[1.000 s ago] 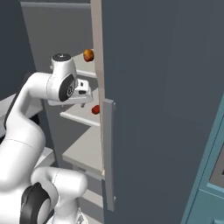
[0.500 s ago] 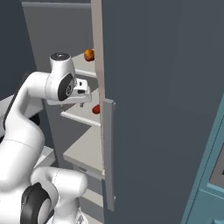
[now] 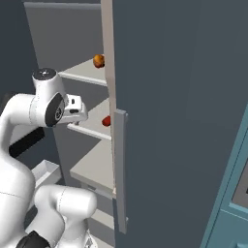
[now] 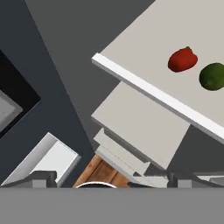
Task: Take the lime and bell pepper from the second highest rack and move them to the highest rack where the peach and lemon wedge are located, to maximize freezer space. Close the freezer door after rearranging.
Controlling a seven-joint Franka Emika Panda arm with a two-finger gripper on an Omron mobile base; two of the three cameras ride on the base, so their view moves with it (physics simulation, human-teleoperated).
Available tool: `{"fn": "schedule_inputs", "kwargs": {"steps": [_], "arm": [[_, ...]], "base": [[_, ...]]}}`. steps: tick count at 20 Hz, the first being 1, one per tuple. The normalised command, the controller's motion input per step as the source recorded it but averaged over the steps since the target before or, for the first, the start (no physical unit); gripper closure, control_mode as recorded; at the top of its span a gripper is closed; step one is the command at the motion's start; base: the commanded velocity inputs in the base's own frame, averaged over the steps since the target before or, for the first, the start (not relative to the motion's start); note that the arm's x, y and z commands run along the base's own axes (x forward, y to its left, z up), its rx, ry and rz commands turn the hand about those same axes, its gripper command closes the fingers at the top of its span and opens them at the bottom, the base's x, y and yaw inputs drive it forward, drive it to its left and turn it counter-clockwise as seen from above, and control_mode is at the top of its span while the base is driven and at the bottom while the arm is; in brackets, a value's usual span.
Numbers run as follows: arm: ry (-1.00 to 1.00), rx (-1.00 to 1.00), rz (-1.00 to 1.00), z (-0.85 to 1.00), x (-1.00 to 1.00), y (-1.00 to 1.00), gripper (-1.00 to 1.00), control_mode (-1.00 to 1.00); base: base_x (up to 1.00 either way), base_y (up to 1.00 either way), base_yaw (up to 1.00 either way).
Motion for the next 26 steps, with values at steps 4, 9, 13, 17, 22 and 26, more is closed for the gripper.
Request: {"fn": "schedule_inputs", "kwargs": {"steps": [4,9,13,17,22,26], "arm": [[0.03,0.00,-0.07,-0.04,-0.05,0.78,-1.00,-1.00],[0.00,0.00,-0.01,-0.02,0.05,0.56,-1.00,-1.00],[-0.01,0.05,0.00,0.00,0.03,0.08,-1.00,-1.00],[-0.07,0.00,-0.07,0.09,0.00,-0.59,-1.00,-1.00],[0.00,0.00,-0.23,0.00,0.10,-0.59,-1.00,-1.00],[0.03,0.00,-0.31,-0.03,0.55,-0.23,-1.00,-1.00]], "base": [[0.00,0.00,0.00],[0.00,0.00,0.00],[0.00,0.00,0.00],[0.00,0.00,0.00],[0.00,0.00,0.00],[0.00,0.00,0.00]]}}
